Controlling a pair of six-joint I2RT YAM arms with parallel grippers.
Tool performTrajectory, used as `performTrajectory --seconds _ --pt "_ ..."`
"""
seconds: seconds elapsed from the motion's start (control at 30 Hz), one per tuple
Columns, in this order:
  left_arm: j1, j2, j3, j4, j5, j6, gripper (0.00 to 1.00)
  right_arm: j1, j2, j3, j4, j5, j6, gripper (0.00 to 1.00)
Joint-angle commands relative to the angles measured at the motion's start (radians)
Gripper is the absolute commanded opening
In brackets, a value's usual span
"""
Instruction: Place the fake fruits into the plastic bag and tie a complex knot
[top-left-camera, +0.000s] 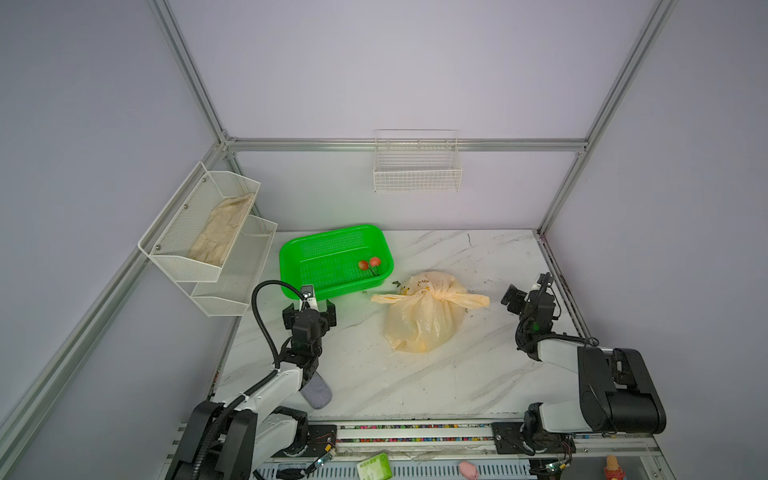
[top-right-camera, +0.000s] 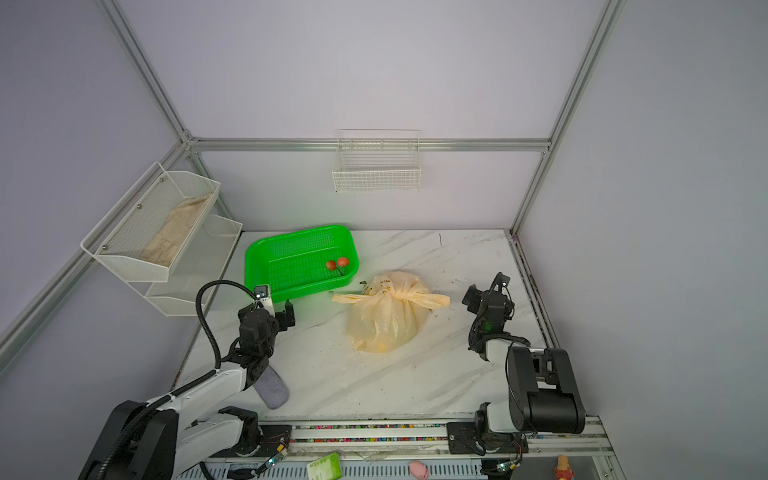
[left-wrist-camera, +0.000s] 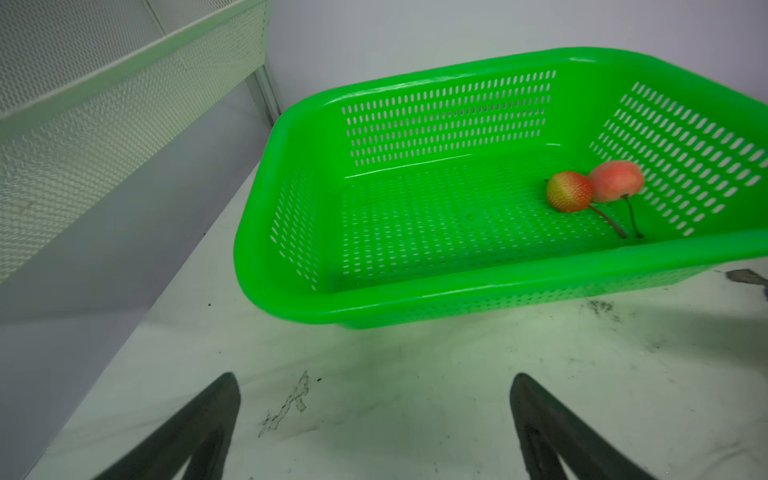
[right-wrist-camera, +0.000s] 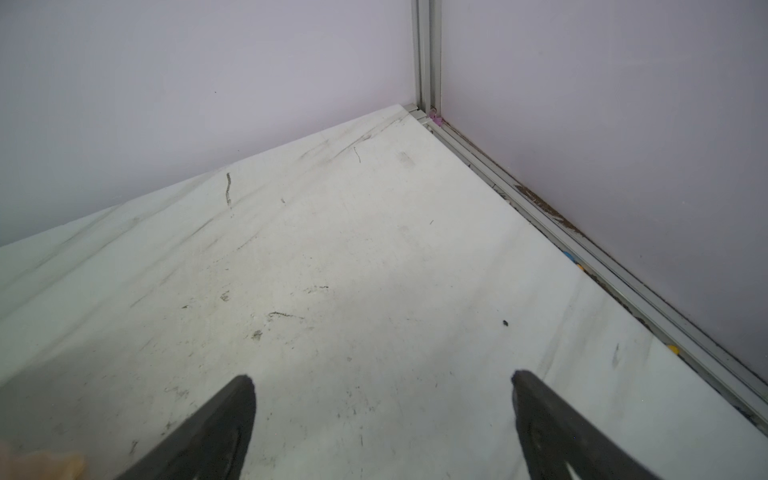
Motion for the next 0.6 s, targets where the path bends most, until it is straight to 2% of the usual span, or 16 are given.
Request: performTrajectory --seconds 0.0,0.1,0.2,0.3,0.33,0.4,0.5,0.57 --pt "0.049 0.087 -0.015 0.264 0.041 0.053 1.00 0.006 0.020 -0.016 0.269 0.012 -0.065 0.97" --pt "0.092 0.193 -0.003 0.423 0.100 0.078 1.00 0.006 0.097 -0.028 0.444 -0.016 -0.101 0.97" --pt "0.111 0.290 0.013 0.480 0.191 0.102 1.00 0.006 0.162 0.049 0.389 -0.077 -0.083 0.97" --pt "0.121 0.432 0.006 0.645 0.217 0.129 1.00 0.008 0.256 0.057 0.500 -0.151 -0.087 0.97" --pt "0.122 0.444 0.005 0.651 0.212 0.130 1.00 0.014 0.253 0.068 0.467 -0.162 -0.104 0.97" --pt "0.133 0.401 0.052 0.497 0.242 0.104 1.00 0.019 0.270 0.084 0.456 -0.187 -0.112 0.97" --pt "0.161 0.415 0.060 0.500 0.289 0.098 1.00 0.027 0.291 0.118 0.414 -0.231 -0.146 0.97" --pt "0.165 0.413 0.074 0.469 0.260 0.080 1.00 0.039 0.293 0.114 0.422 -0.231 -0.162 0.97"
